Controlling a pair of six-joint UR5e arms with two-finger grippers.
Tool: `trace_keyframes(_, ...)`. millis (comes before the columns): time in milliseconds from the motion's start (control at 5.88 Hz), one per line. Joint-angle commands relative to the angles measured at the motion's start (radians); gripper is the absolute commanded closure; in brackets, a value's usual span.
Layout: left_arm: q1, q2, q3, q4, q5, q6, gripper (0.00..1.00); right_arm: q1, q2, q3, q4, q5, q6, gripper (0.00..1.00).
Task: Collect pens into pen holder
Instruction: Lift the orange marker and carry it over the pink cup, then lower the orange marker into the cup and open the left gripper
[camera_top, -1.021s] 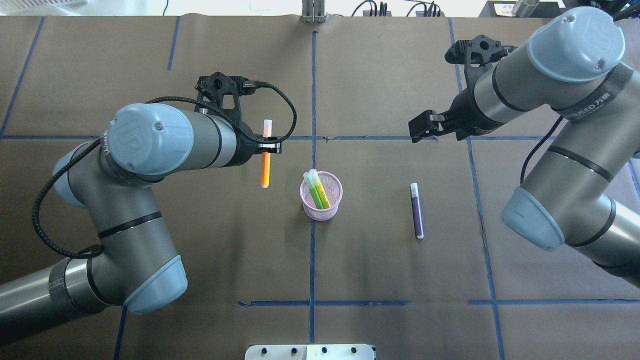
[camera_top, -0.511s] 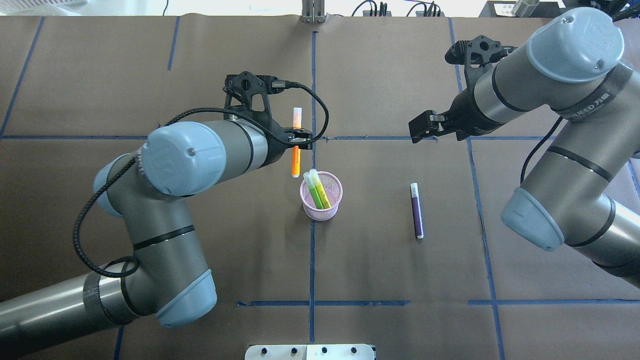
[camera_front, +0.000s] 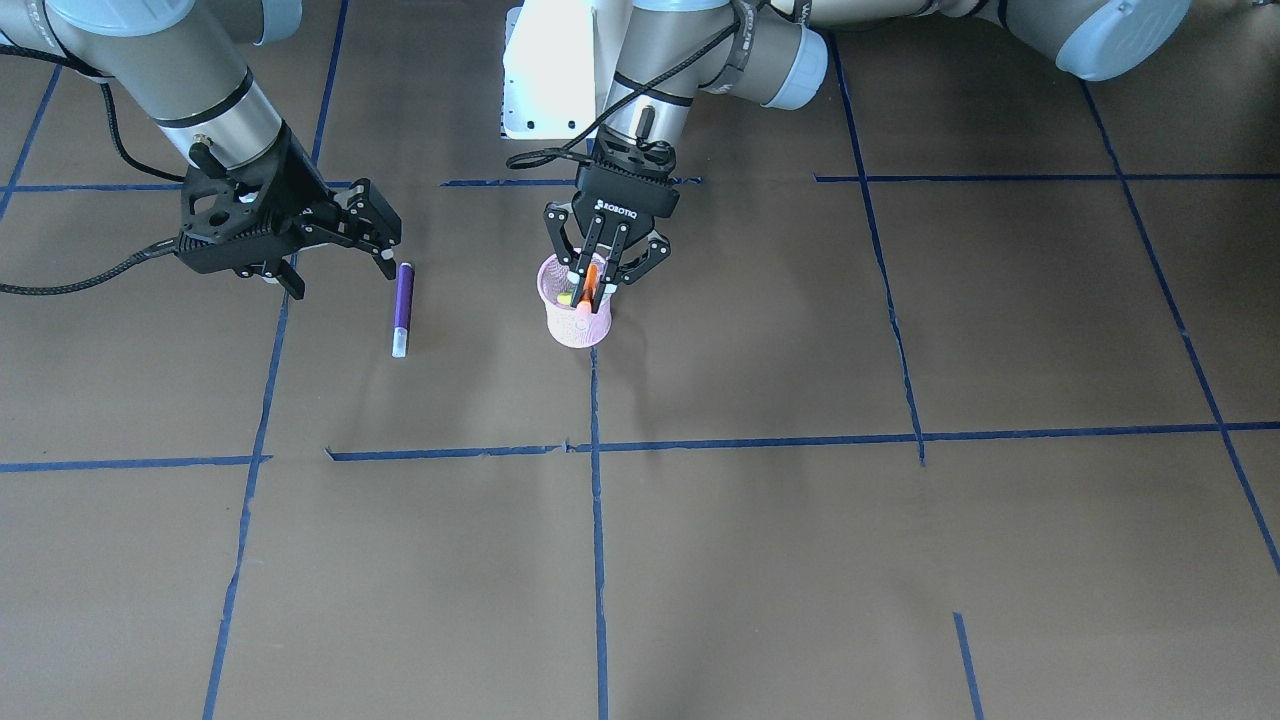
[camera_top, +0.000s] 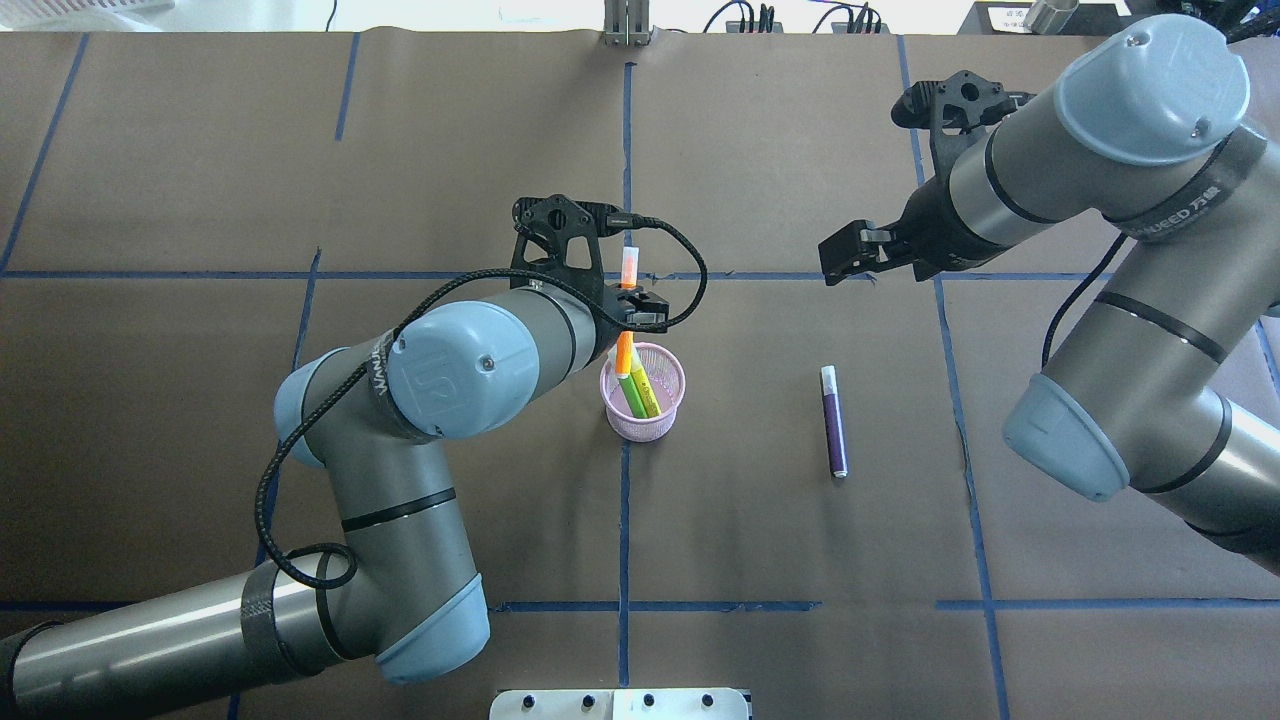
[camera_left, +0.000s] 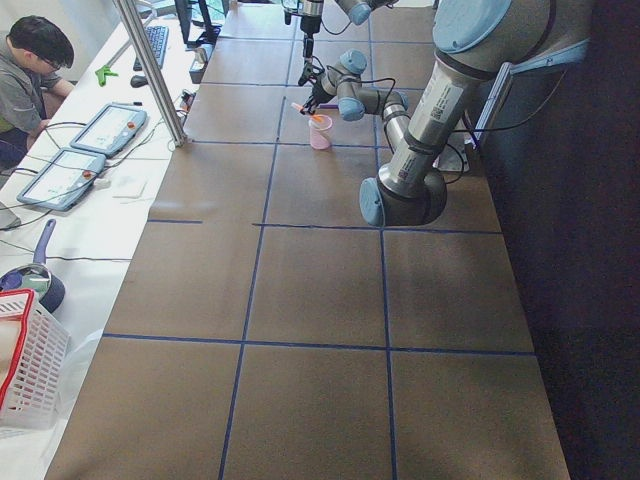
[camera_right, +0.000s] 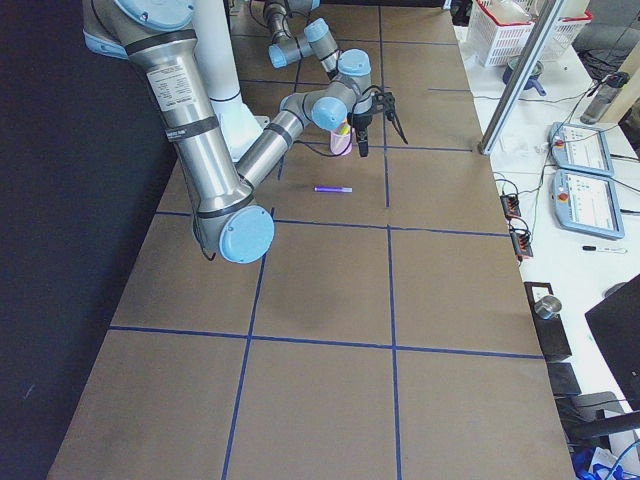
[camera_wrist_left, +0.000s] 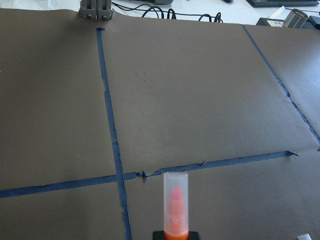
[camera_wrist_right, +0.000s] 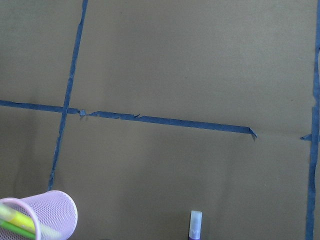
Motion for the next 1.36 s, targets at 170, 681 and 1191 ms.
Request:
trace_keyframes(170,0.020,-0.024,0.047,0.001,0.007,0.001,0.89,0.000,0.000,0.002,0.000,0.000,0.000,0.00)
trace_keyframes(681,0.038,-0.024,0.046,-0.001,0.005,0.001,0.19,0.000,0.000,0.000,0.000,0.000,0.000,0.00)
trace_keyframes(1191,0.037,-0.025,-0.013,0.011,-0.050,0.054,0.01,-0.001,0.000,0.000,0.000,0.002,0.000,0.00)
